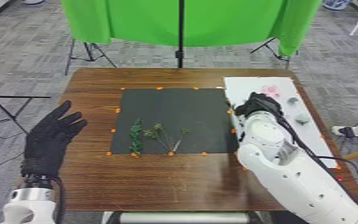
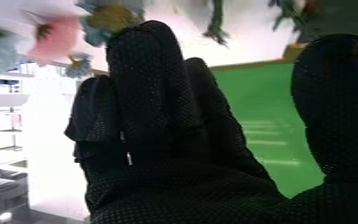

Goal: Arrange flowers

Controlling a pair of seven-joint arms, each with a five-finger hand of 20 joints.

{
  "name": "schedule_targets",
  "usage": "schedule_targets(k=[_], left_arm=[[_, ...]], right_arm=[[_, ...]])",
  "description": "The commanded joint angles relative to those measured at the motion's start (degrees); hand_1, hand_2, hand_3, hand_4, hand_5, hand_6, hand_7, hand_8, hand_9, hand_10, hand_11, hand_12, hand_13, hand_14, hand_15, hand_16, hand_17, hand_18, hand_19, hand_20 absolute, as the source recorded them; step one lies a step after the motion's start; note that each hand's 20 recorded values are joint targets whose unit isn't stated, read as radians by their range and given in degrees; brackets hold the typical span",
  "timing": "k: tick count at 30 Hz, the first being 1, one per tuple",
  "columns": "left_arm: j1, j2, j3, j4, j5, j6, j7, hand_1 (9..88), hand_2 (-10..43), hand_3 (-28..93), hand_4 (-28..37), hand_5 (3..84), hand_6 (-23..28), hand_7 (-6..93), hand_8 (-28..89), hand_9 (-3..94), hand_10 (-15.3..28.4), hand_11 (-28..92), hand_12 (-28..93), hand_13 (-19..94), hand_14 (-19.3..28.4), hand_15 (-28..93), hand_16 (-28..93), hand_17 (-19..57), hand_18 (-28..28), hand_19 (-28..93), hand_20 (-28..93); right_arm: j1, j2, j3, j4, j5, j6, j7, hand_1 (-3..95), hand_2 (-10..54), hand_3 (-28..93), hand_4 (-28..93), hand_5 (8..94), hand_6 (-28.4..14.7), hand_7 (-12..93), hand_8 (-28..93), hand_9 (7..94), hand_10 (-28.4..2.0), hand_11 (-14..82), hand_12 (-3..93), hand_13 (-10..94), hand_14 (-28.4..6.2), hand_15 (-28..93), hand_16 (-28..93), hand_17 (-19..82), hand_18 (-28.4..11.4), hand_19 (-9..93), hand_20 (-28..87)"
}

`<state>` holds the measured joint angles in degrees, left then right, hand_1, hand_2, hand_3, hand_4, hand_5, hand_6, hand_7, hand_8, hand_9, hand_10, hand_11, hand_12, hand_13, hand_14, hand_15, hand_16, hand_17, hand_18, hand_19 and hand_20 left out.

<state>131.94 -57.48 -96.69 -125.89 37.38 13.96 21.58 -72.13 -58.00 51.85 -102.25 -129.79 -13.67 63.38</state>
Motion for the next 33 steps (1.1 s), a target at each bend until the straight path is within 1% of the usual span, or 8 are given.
schedule_targets(k=[1, 5, 10, 14, 19, 22, 27, 33], left_arm=[[0.6, -0.41, 0.11, 0.26, -0.16, -0.10, 0.21, 25.0, 9.0, 75, -20.4, 38.9, 9.5, 12.1, -8, 37.4, 20.1, 27, 13, 26, 25.7, 53, -7, -8.1, 23.5, 49, 25], [0.2, -0.71, 0.18, 0.42, 0.06, -0.46, -0.34, 25.1, 9.0, 75, -20.3, 38.8, 9.5, 12.1, -8, 37.4, 20.1, 27, 13, 26, 25.8, 53, -7, -8.1, 23.5, 49, 25], [0.1, -0.33, 0.32, 0.48, -0.29, -0.08, 0.12, 25.2, 9.0, 75, -20.3, 38.9, 9.6, 12.1, -8, 37.4, 20.2, 27, 13, 26, 25.7, 53, -7, -8.1, 23.5, 49, 25], [-0.2, -0.24, 0.45, 0.53, -0.35, -0.06, 0.21, 25.1, 9.0, 75, -20.3, 38.9, 9.6, 12.0, -8, 37.4, 20.2, 27, 13, 26, 25.7, 53, -7, -8.1, 23.4, 49, 25], [-0.5, -0.03, 0.70, 0.66, -0.51, -0.20, 0.45, 25.1, 9.0, 76, -20.3, 38.9, 9.6, 12.0, -8, 37.5, 20.2, 27, 13, 26, 25.8, 53, -7, -8.1, 23.5, 49, 25], [-0.1, 0.14, 0.66, 0.59, -0.64, 0.20, 0.78, 25.0, 9.2, 75, -20.3, 38.9, 9.6, 12.0, -8, 37.5, 20.2, 27, 13, 26, 25.8, 53, -7, -8.1, 23.4, 49, 25], [-0.3, -0.69, 0.17, 0.67, -0.12, -0.33, -0.47, 25.0, 9.2, 75, -20.4, 38.9, 9.7, 12.0, -8, 37.5, 20.2, 27, 13, 26, 25.7, 53, -7, -8.1, 23.5, 49, 25], [0.2, -0.29, 0.41, 0.55, -0.48, -0.02, 0.19, 24.9, 9.2, 75, -20.5, 38.9, 9.7, 11.9, -8, 37.4, 20.2, 27, 13, 26, 25.7, 53, -7, -8.1, 23.4, 49, 25]], right_arm=[[-0.8, -1.5, -0.8, 1.4, 0.6, -4.1, 1.2, 31.0, -7.2, 72, -24, 56.5, -13.1, 7, -10, 64.8, -25.2, 38.0, 15.7, 62, -20.3, 75, 8, 33, -28.4, 93, 28], [0.0, -1.4, -1.9, 3.5, 1.1, -4.3, 2.0, 31.4, -8.0, 72, -24, 58.4, -13.7, 7, -10, 65.0, -24.7, 39.1, 15.7, 63, -19.9, 76, 8, 33, -28.4, 93, 31], [1.3, -0.2, -6.1, 5.7, -2.1, -2.9, 0.0, 34.3, -9.4, 72, -25, 63.8, -12.7, 8, -10, 67.3, -22.9, 40.9, 15.9, 64, -18.3, 76, 8, 34, -28.4, 93, 32], [1.9, 0.7, -9.6, 6.9, -3.5, -0.6, -0.7, 44.3, -9.5, 73, -28, 74.0, -6.6, 13, -9, 75.7, -17.4, 43.2, 17.4, 71, -14.0, 73, 11, 38, -28.4, 93, 36], [2.8, 1.6, -12.1, 8.3, -3.1, 2.0, -1.3, 57.6, -9.5, 64, -28, 85.7, -3.4, 18, 5, 87.0, -11.3, 36.6, 27.5, 80, -10.0, 70, 15, 44, -26.8, 93, 41], [2.4, 2.3, -12.1, 8.1, -4.6, 4.2, -3.0, 59.9, -9.5, 64, -28, 88.6, -2.6, 18, 6, 90.3, -10.2, 34.6, 28.2, 82, -8.4, 68, 16, 45, -25.7, 93, 42], [2.4, 4.0, -11.9, 7.6, -6.4, 9.9, -4.2, 58.2, -9.5, 70, -28, 89.5, -3.1, 19, 10, 91.7, -9.7, 34.2, 28.8, 84, -7.9, 69, 17, 46, -25.5, 93, 46], [3.8, 6.0, -11.2, 6.4, -6.4, 15.7, -4.9, 56.0, -9.5, 75, -28, 89.7, -4.1, 20, 14, 91.1, -10.2, 38.8, 28.0, 83, -8.4, 72, 18, 46, -25.7, 93, 51]])
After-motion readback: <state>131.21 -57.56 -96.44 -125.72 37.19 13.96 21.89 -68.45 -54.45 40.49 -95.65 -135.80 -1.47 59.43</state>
